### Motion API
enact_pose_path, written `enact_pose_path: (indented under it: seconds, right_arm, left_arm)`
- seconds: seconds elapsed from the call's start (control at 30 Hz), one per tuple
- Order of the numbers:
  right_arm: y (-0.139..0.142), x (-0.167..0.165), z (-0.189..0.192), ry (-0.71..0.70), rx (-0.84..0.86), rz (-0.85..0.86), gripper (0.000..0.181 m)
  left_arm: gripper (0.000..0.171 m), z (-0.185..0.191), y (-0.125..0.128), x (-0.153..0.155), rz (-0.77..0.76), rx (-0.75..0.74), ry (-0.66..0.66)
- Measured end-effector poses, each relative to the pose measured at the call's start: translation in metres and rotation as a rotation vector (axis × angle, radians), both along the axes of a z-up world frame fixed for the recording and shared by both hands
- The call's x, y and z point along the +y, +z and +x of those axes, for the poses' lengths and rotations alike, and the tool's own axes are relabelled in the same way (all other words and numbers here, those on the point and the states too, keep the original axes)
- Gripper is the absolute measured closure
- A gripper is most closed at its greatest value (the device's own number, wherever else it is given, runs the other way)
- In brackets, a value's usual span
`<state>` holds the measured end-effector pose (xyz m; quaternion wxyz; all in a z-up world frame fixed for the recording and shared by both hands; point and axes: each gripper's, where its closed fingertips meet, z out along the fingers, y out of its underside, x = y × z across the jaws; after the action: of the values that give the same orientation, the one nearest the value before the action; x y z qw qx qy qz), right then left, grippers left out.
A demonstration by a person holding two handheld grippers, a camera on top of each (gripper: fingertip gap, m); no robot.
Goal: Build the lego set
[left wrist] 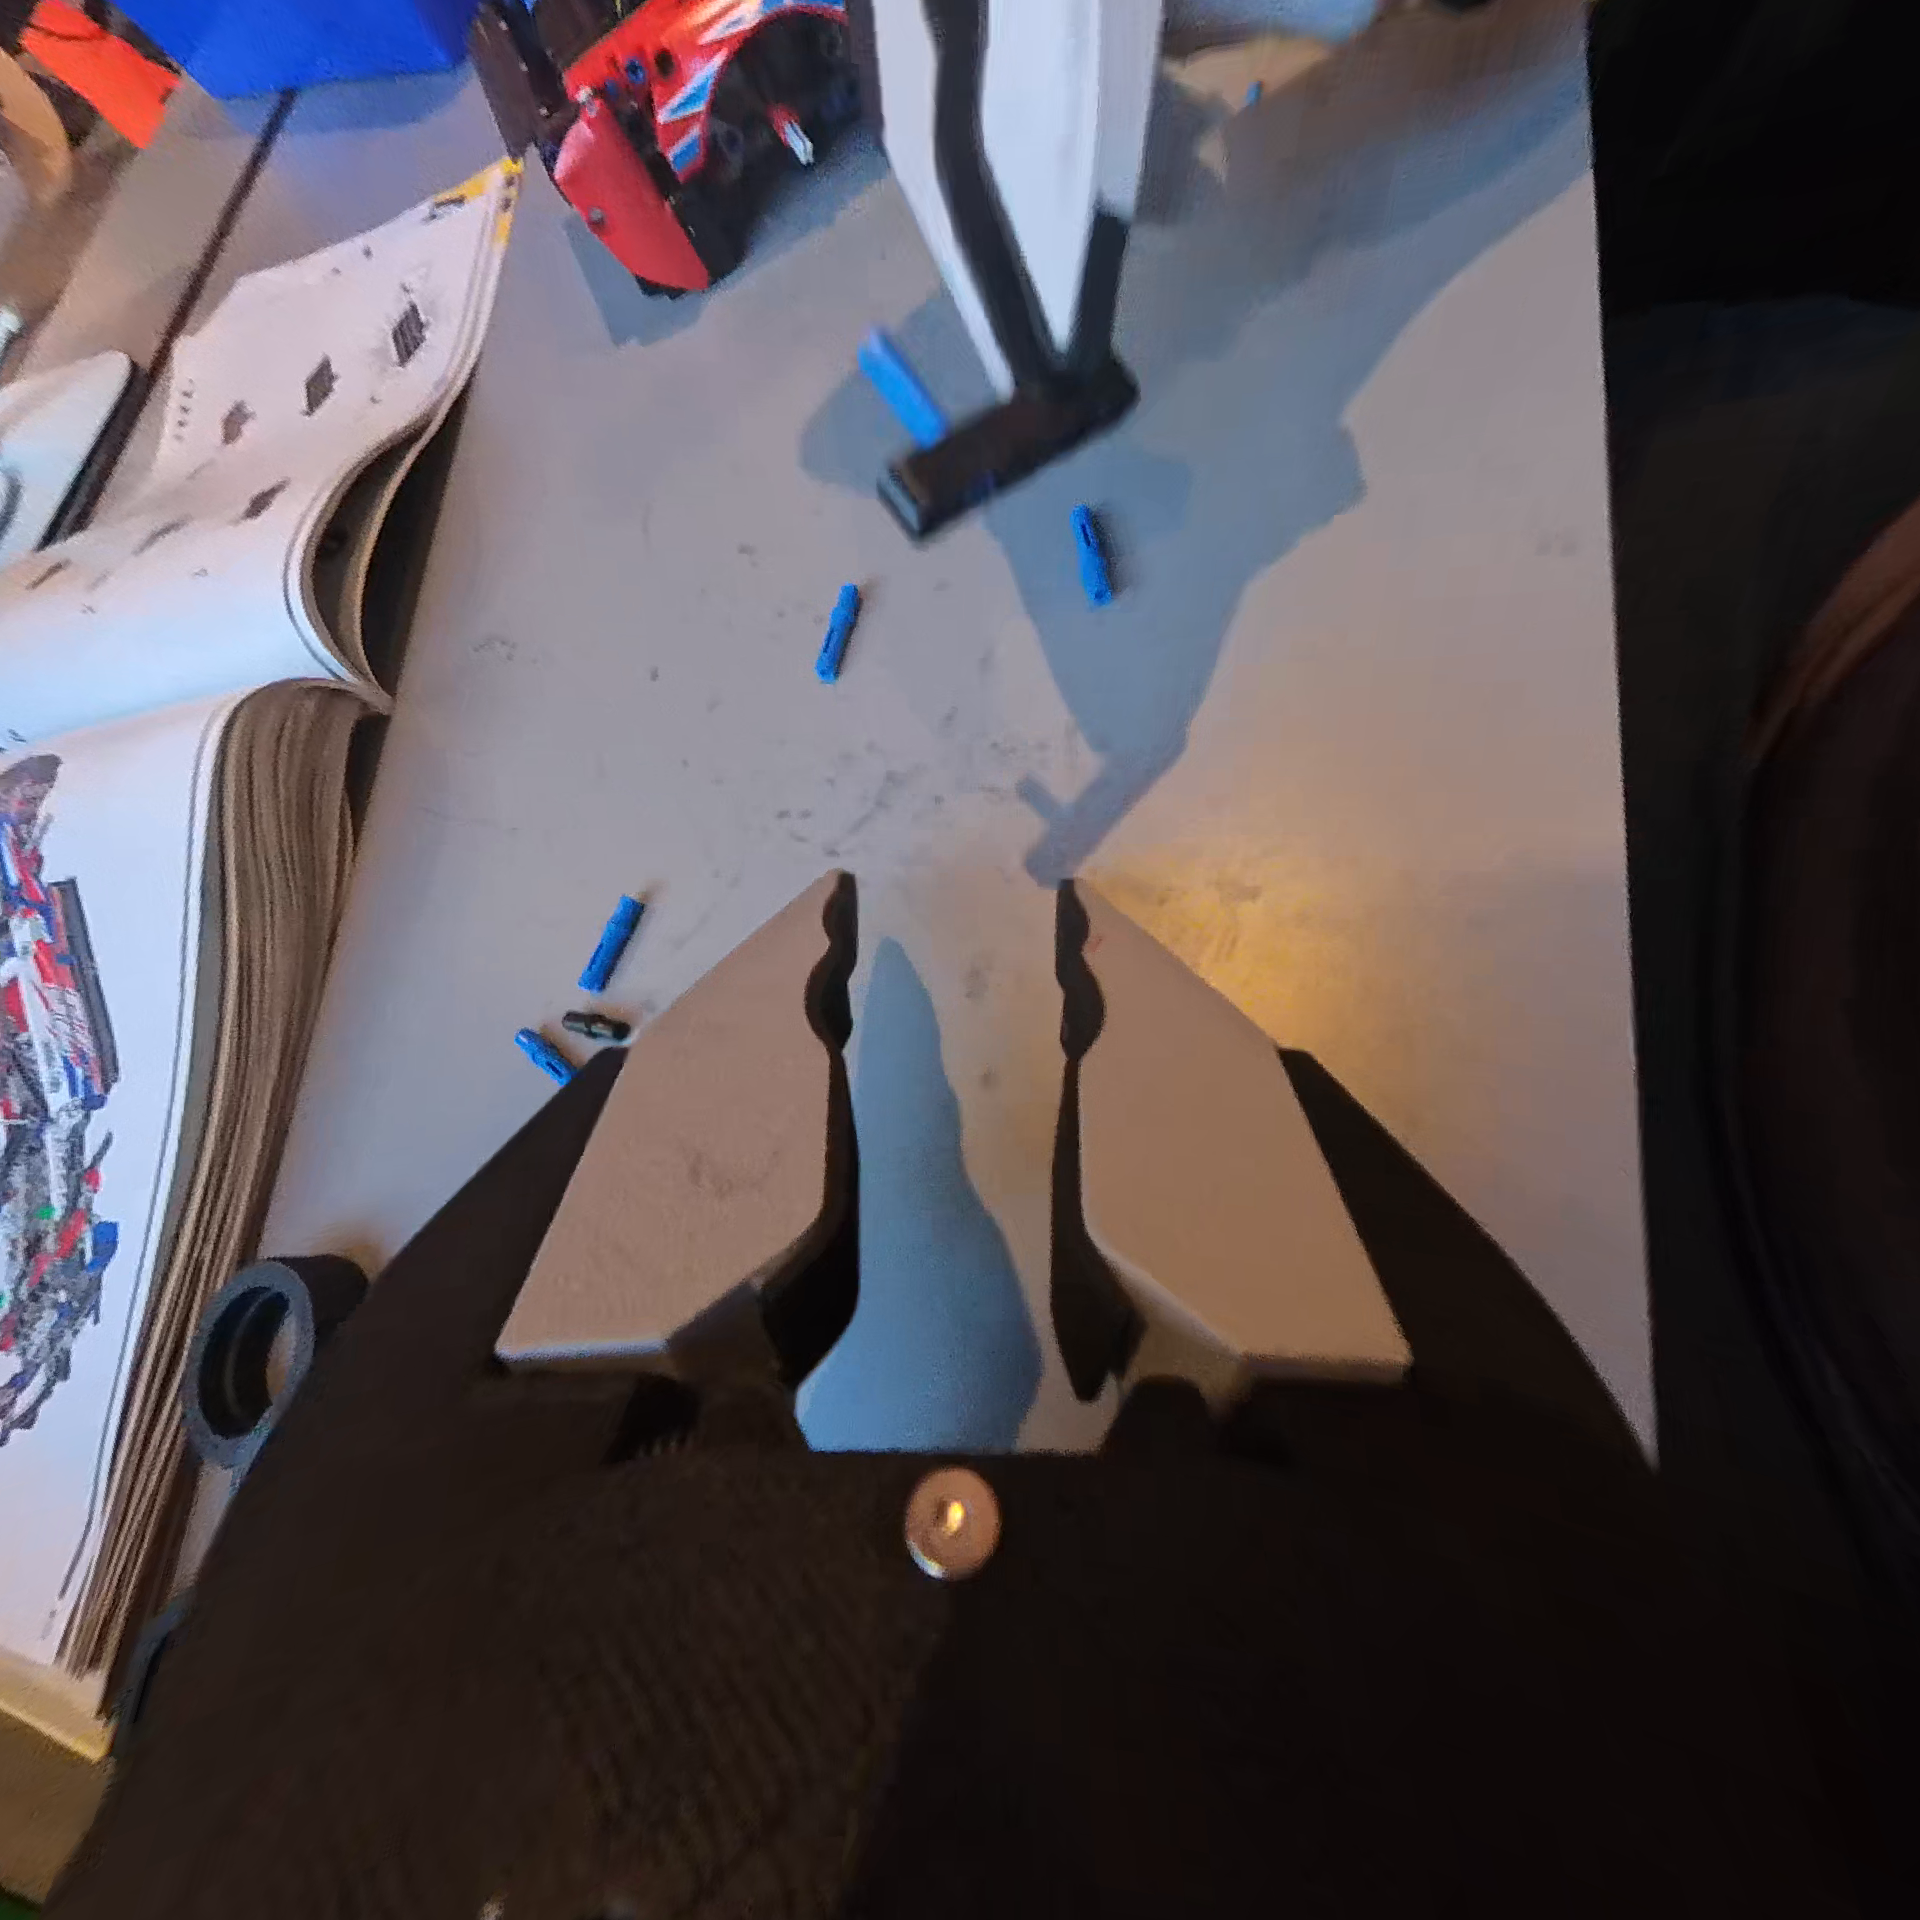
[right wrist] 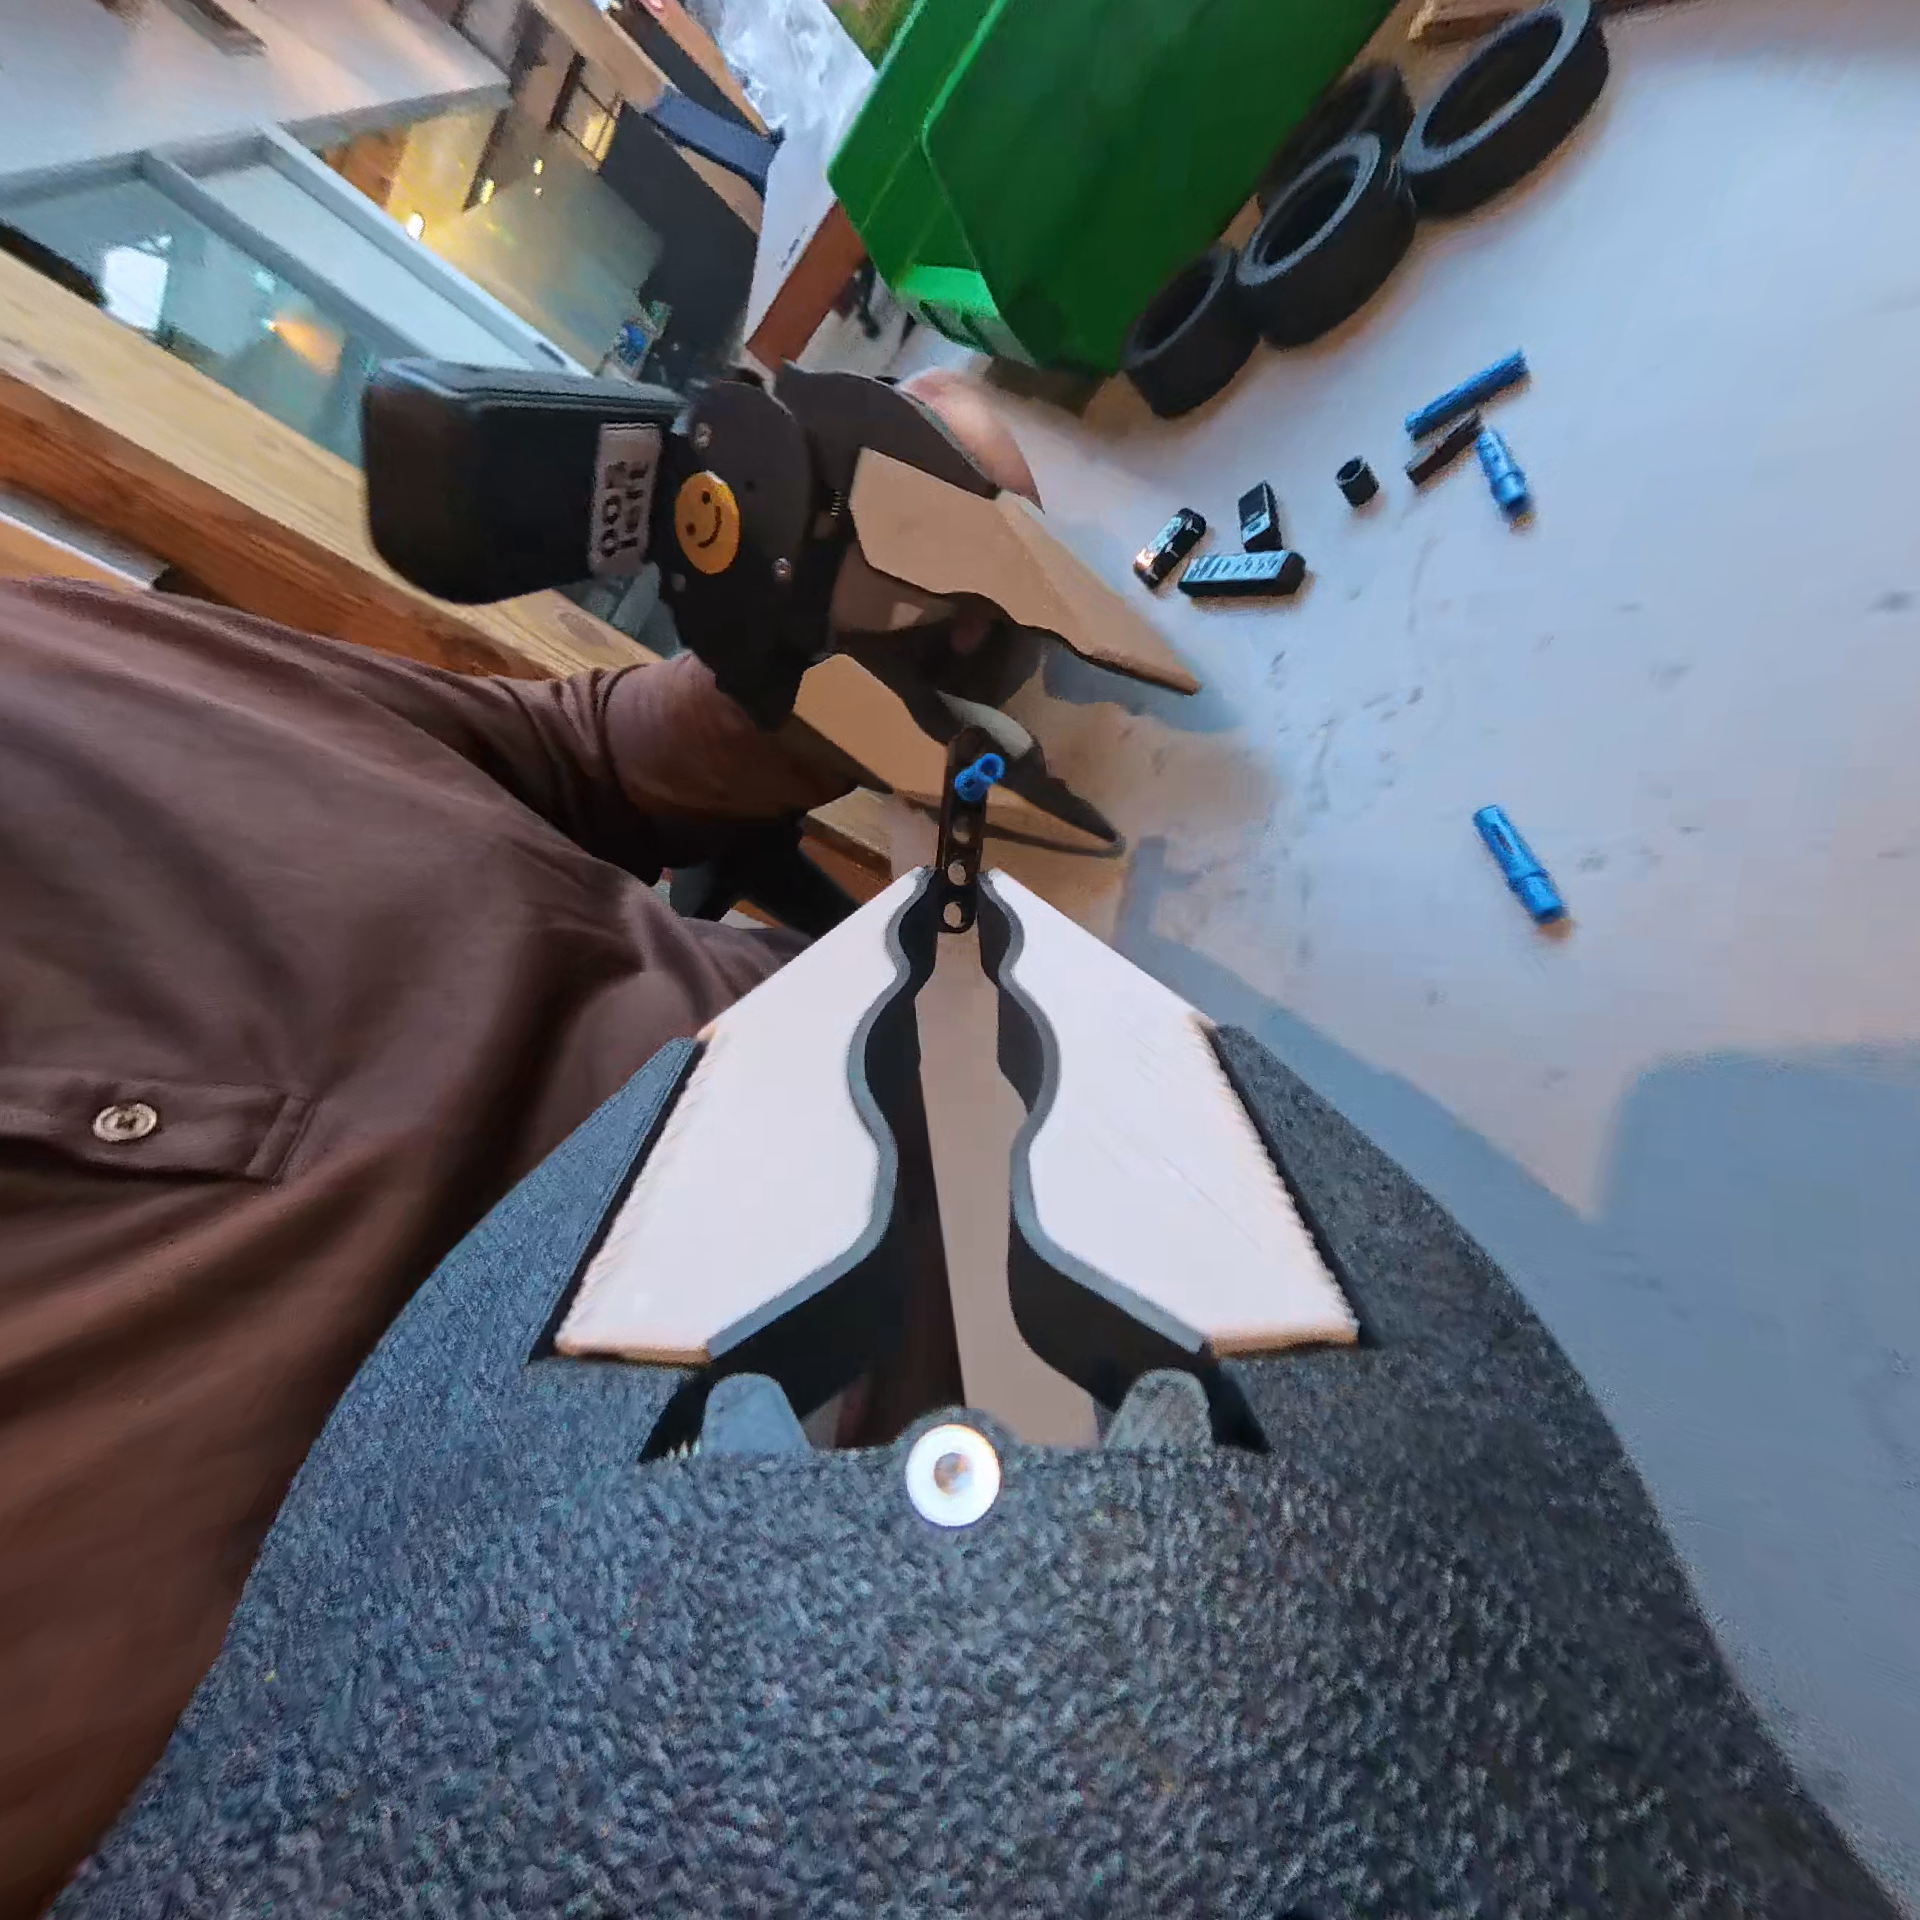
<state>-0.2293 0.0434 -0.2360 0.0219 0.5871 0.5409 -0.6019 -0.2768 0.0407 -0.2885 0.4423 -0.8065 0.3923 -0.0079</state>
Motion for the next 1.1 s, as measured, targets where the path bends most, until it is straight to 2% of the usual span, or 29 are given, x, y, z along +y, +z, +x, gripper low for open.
enact_pose_path:
  seconds: [0.13,0.27,0.33,0.43,0.57,0.73,0.83,0.9,1.1]
  right_arm:
    - [-0.012,-0.013,-0.014,-0.026,-0.043,-0.048,0.174]
    - [-0.021,-0.007,-0.022,-0.099,-0.069,-0.052,0.175]
    - [-0.02,-0.006,-0.024,-0.135,-0.067,-0.089,0.175]
    - [-0.024,-0.004,-0.03,-0.195,-0.079,-0.11,0.175]
    - [-0.022,-0.004,-0.035,-0.247,-0.072,-0.148,0.175]
    - [-0.027,-0.015,-0.036,-0.242,-0.094,-0.163,0.175]
    - [-0.029,-0.018,-0.033,-0.211,-0.108,-0.078,0.177]
    - [-0.028,-0.015,-0.026,-0.176,-0.107,0.016,0.175]
    - [-0.031,0.038,0.006,-0.196,-0.121,0.46,0.162]
  left_arm:
    - [0.116,0.012,0.002,0.004,-0.011,-0.033,0.028]
    - [0.107,0.009,0.006,0.01,-0.02,-0.093,0.125]
    - [0.11,0.001,0.008,0.015,-0.034,-0.149,0.221]
    - [0.109,0.011,0.013,0.017,-0.063,-0.257,0.244]
    - [0.118,0.015,0.01,0.015,-0.046,-0.191,0.265]
    - [0.128,0.012,0.009,0.016,-0.011,-0.126,0.297]
    - [0.128,0.015,0.005,0.011,-0.046,-0.119,0.259]
    - [0.127,0.013,-0.009,0.005,-0.145,-0.095,0.239]
    - [0.128,0.009,-0.011,-0.01,-0.359,-0.234,0.234]
